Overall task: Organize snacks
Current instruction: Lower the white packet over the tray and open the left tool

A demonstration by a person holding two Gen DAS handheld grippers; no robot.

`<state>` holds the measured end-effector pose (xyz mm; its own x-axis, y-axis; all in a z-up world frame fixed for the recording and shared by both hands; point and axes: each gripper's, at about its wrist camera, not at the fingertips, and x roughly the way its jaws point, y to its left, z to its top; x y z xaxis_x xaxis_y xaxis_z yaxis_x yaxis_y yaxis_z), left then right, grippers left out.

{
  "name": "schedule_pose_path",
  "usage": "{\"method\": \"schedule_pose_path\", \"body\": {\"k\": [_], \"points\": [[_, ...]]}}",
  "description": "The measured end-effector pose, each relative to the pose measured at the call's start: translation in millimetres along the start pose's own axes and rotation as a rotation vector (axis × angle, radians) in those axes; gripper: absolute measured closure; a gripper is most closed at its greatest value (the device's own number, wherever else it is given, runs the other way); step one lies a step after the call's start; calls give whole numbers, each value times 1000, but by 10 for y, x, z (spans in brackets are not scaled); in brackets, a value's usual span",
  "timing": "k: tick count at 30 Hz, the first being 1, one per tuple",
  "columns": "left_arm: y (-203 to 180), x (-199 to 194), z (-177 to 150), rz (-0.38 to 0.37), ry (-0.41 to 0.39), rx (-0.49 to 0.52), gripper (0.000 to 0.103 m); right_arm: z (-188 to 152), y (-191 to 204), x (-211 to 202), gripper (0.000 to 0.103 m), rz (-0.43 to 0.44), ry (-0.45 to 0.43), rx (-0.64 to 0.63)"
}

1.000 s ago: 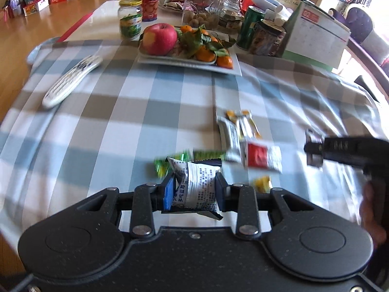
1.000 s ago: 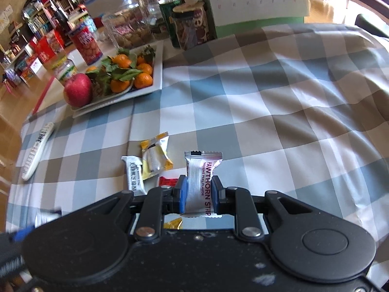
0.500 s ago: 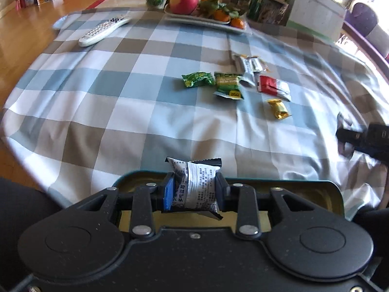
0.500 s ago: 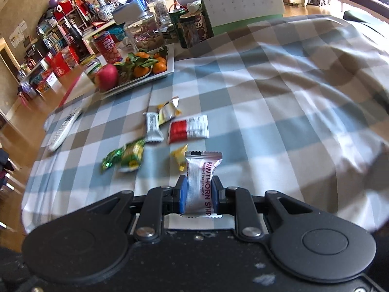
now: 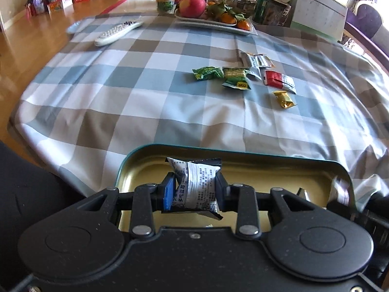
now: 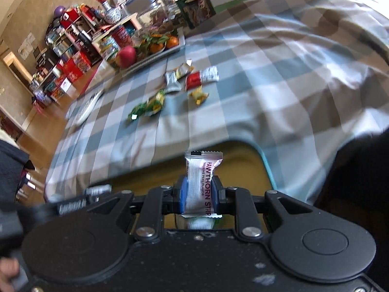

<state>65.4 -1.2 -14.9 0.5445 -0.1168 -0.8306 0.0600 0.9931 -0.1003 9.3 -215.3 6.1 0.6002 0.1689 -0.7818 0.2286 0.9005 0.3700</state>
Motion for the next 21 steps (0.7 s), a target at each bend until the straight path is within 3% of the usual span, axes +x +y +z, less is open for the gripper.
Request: {"method": "schedule_pose_path", "body": {"k": [8, 21], "points": [[55, 22, 12, 9, -7, -37, 60, -361, 148, -2, 81, -28, 38, -86], [203, 89, 35, 17, 1, -131, 60, -449, 314, 46, 81, -29, 41, -196]]}}
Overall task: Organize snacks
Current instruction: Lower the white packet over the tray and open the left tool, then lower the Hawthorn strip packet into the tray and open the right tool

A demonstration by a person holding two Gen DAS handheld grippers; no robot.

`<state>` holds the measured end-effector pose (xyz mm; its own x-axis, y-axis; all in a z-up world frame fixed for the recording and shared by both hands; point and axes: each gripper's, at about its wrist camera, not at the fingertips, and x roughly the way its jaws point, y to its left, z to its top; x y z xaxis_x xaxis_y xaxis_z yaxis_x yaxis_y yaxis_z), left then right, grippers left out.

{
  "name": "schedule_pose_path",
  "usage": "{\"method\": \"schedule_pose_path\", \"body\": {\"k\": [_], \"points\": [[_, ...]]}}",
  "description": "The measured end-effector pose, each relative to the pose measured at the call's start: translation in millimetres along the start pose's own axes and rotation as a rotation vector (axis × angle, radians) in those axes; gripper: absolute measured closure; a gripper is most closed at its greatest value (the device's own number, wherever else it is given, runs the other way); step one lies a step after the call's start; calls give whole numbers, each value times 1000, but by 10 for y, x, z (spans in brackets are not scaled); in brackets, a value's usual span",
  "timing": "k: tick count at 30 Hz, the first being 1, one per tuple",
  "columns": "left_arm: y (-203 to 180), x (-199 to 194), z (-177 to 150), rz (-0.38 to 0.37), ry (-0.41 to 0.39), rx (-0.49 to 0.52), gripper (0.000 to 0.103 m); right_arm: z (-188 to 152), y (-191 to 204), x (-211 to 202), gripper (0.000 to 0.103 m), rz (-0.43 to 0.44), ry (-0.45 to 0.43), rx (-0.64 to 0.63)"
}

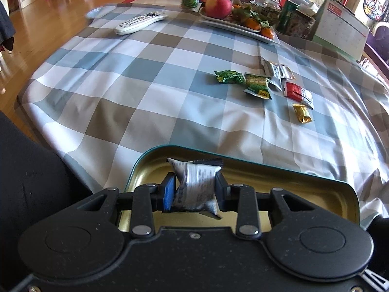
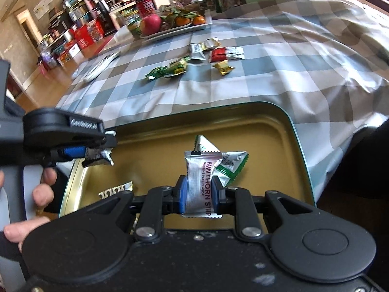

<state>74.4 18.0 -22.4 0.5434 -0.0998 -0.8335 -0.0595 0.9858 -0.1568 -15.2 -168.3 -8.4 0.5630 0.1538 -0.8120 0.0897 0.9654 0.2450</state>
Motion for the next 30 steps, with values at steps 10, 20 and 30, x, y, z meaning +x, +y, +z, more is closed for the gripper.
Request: {"method": "schedule_pose_path", "body": {"k": [10, 20, 30], "points": [[-95, -17, -17, 4, -13, 53, 57, -23, 70, -23, 80, 70, 17, -53], [-69, 18, -17, 25, -1, 43, 57, -77, 174, -11, 80, 109, 63, -108], [-79, 24, -21, 29, 1, 44, 57, -78, 167, -35, 74, 112, 57, -98]]}}
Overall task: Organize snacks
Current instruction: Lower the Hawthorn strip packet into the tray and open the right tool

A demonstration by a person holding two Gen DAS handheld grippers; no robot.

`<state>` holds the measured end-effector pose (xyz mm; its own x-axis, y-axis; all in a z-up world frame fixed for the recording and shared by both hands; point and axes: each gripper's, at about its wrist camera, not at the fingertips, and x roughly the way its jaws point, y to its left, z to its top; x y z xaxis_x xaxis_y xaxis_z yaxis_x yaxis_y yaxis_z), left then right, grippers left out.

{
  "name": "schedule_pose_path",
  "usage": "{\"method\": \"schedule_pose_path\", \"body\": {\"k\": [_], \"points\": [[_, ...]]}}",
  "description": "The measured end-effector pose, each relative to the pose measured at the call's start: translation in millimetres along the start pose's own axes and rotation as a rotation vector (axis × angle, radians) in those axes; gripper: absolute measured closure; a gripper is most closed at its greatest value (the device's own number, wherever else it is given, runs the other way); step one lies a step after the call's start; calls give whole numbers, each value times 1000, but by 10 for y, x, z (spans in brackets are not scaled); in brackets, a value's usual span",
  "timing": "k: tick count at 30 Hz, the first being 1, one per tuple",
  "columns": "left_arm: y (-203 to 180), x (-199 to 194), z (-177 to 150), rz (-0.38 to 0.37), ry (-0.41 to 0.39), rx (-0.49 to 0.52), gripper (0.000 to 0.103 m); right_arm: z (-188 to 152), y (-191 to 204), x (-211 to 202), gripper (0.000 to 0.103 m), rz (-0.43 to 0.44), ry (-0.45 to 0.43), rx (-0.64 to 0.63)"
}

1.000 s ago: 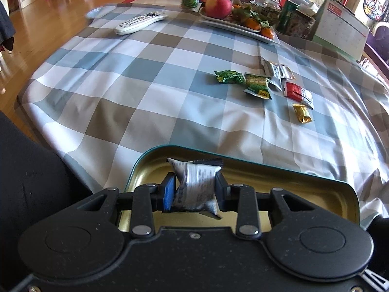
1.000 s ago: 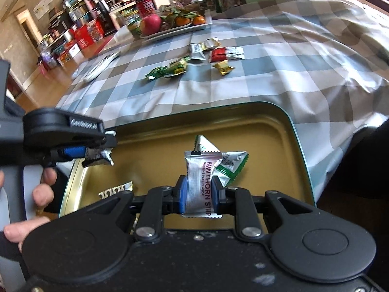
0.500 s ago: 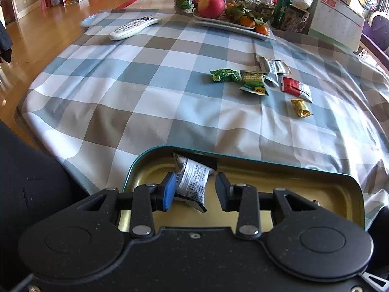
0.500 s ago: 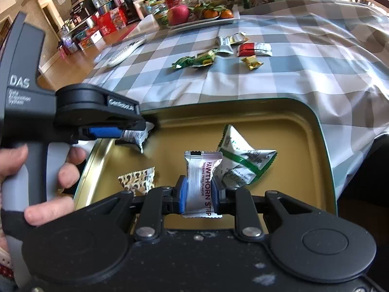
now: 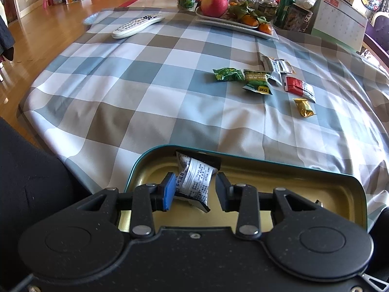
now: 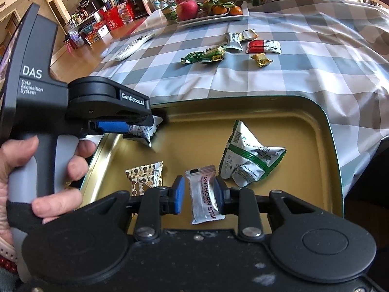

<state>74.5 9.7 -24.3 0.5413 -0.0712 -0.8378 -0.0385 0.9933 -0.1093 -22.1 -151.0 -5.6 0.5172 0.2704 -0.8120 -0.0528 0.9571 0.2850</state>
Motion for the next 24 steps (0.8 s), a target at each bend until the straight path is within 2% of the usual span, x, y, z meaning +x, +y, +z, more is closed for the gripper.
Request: {"method": "schedule_pose_path", "body": {"k": [24], "points": [[-11, -32, -4, 3, -10, 20, 57, 10, -1, 16, 73, -15, 1, 11]]}}
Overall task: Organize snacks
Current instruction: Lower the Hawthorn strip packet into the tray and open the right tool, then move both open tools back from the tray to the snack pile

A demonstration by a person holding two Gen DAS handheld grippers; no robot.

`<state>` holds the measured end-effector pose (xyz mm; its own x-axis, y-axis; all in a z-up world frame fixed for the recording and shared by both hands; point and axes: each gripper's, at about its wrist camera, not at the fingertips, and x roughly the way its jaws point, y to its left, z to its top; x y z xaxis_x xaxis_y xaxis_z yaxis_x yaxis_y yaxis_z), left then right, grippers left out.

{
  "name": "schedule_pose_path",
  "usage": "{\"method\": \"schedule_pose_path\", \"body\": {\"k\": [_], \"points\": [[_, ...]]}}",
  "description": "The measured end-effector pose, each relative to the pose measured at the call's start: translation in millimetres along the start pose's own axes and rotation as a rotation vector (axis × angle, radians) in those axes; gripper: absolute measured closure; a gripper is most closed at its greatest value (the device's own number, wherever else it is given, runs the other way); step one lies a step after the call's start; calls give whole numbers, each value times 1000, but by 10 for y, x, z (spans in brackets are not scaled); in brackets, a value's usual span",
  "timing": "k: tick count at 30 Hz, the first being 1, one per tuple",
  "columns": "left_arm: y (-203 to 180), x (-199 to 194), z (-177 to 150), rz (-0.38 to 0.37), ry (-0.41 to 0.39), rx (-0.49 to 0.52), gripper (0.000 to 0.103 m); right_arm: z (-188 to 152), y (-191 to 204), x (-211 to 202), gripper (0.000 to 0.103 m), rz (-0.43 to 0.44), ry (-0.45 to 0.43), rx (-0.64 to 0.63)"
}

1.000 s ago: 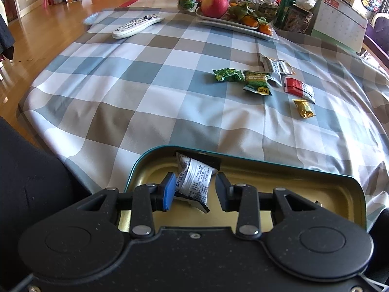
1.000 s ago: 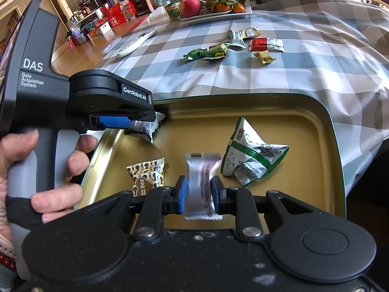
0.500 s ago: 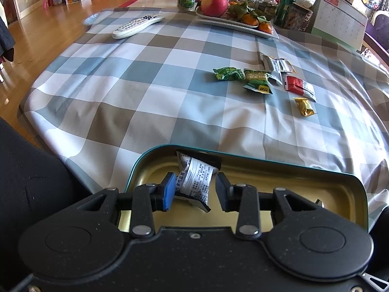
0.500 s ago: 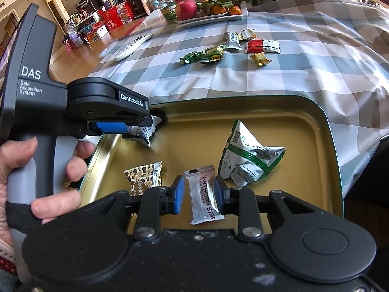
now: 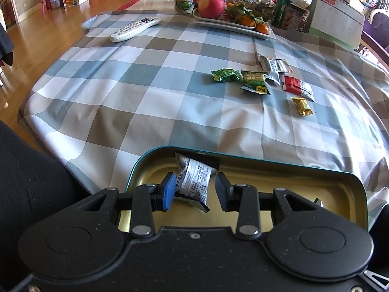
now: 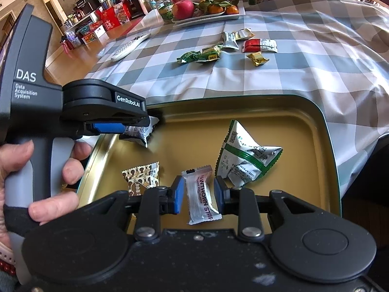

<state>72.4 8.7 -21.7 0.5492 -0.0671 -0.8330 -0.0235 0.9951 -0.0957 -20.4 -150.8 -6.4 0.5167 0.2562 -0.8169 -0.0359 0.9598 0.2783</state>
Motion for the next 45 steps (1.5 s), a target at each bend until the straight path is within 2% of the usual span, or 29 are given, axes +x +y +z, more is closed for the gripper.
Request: {"method": "schedule_pose_path", "body": {"k": [10, 19, 27, 31, 36, 41, 45], "points": [[-29, -51, -2, 8, -27, 20, 57, -13, 19, -13, 65, -14, 3, 1], [-39, -93, -5, -29, -14, 26, 57, 15, -42, 19, 65, -24, 28, 46], [-48, -63, -10, -62, 87, 24, 57, 56, -125, 88, 65, -71, 103, 101], [-41, -42, -22, -54, 156, 25, 57, 81, -197, 155, 65, -73, 184, 134], [-41, -75, -28, -68, 209, 45, 57, 151, -262, 178, 65, -56, 242, 135], [-90, -157, 37, -77, 239, 87, 57, 271, -278, 150, 63, -33, 282, 86], [-142, -215, 141, -79, 262, 108, 57, 402, -285, 132, 63, -46, 304, 24]]}}
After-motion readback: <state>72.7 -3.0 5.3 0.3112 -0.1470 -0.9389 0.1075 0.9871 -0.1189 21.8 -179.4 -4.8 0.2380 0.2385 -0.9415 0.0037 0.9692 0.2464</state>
